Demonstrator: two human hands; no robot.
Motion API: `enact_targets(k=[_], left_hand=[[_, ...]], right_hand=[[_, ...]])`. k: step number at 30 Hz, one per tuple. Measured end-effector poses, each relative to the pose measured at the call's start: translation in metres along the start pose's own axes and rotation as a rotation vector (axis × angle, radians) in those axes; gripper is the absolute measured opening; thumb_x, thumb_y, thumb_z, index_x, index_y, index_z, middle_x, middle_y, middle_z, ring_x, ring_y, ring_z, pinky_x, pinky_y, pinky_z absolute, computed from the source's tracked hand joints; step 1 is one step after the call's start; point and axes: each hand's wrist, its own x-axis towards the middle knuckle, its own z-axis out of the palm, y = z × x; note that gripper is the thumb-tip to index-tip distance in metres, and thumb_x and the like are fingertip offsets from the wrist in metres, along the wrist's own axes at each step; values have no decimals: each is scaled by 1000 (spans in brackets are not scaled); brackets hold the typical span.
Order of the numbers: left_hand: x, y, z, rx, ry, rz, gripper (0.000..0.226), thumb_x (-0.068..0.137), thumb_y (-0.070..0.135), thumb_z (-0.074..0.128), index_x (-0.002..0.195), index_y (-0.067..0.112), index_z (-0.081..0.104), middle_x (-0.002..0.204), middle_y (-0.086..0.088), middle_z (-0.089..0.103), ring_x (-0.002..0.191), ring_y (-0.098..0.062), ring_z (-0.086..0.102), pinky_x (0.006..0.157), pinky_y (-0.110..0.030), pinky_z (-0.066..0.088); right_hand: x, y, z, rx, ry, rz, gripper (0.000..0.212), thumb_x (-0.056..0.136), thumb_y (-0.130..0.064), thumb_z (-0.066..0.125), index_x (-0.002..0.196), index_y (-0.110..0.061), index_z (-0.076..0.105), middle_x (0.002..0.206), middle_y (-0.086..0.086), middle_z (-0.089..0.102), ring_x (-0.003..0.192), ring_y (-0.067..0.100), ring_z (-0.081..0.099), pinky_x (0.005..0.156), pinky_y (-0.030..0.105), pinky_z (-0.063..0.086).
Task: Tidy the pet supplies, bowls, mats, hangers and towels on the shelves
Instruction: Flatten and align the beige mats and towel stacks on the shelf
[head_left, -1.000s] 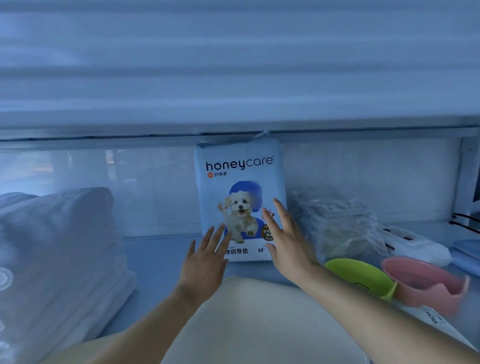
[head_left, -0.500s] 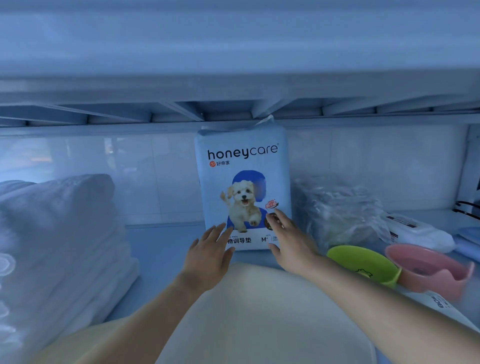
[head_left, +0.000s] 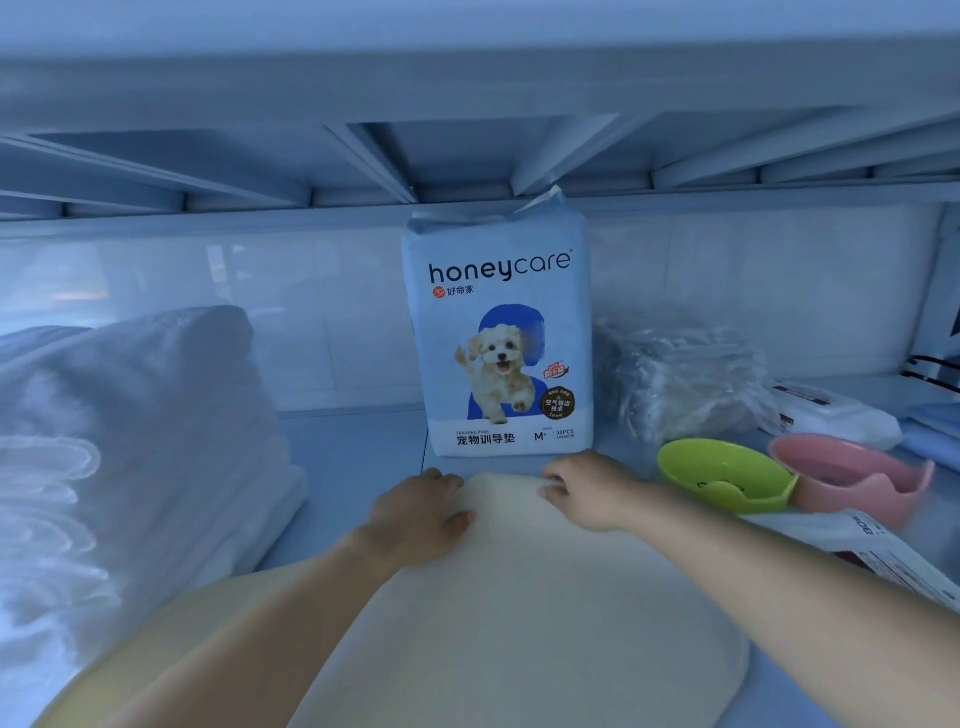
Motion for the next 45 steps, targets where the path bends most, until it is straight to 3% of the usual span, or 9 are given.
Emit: enact_targets(k=[1,5,10,16,19,21,23,26,45], left_hand=[[-5,0,0,-2,0,-8,43,92,47,40,130,28,42,120,3,47,112,-19,49,84,-33,44],[-31,1,0,41,-12,-31,39,95,44,35,126,23,45,126,-1,43,121,-22,42,88,-37,42],[-71,4,0,117,-35,-77,43,97,44,32,133,24,42,151,-3,20,140,-21,15,106,-43,31],[-117,18,4,88,-55,-171,51,96,51,22,139,26,33,149,-2,26,138,-20,22,108,-45,24],[-138,19,10,40,-43,-197,60,93,60,17,147,33,16,157,6,10,144,-15,8,114,-43,8],[-151,19,11,32,-63,-208,65,91,65,15,148,36,8,158,8,2,145,-13,2,115,-40,1],[-159,18,10,52,-87,-204,67,89,68,14,148,37,4,158,8,-1,145,-12,-1,116,-38,0],[-163,20,9,72,-93,-195,68,89,68,14,148,37,2,158,7,-2,145,-12,-1,117,-38,1],[-157,9,6,78,-142,-51,68,89,67,14,148,36,0,158,7,-4,145,-12,-4,118,-39,0]], right_hand=[[-3,-2,1,-7,-12,1,29,95,-41,43,73,-21,45,85,-2,52,88,24,53,64,29,40],[-15,-12,-2,-73,11,-9,34,95,-40,41,113,-13,52,118,6,55,108,26,53,85,34,47],[-29,-23,-6,-125,89,-32,37,93,-35,48,123,-13,47,125,6,52,114,26,51,87,35,45],[-59,-36,2,-72,191,-103,48,92,-27,48,135,-10,35,143,8,30,132,27,29,105,39,33],[-82,-44,15,100,88,-184,50,94,-30,44,139,-12,34,151,4,23,139,21,22,109,38,30],[-94,-47,25,155,-21,-223,54,96,-38,40,144,-17,29,156,0,13,143,17,13,115,41,18],[-101,-47,34,135,-115,-230,56,97,-48,32,147,-25,21,158,-4,4,144,15,3,116,46,6],[-104,-46,40,53,-162,-223,59,96,-55,20,149,-32,8,158,-7,-5,145,15,-4,115,46,-1],[-121,-59,44,8,-164,-52,59,95,-57,14,148,-35,1,157,-8,-9,145,15,-5,115,48,-1]])
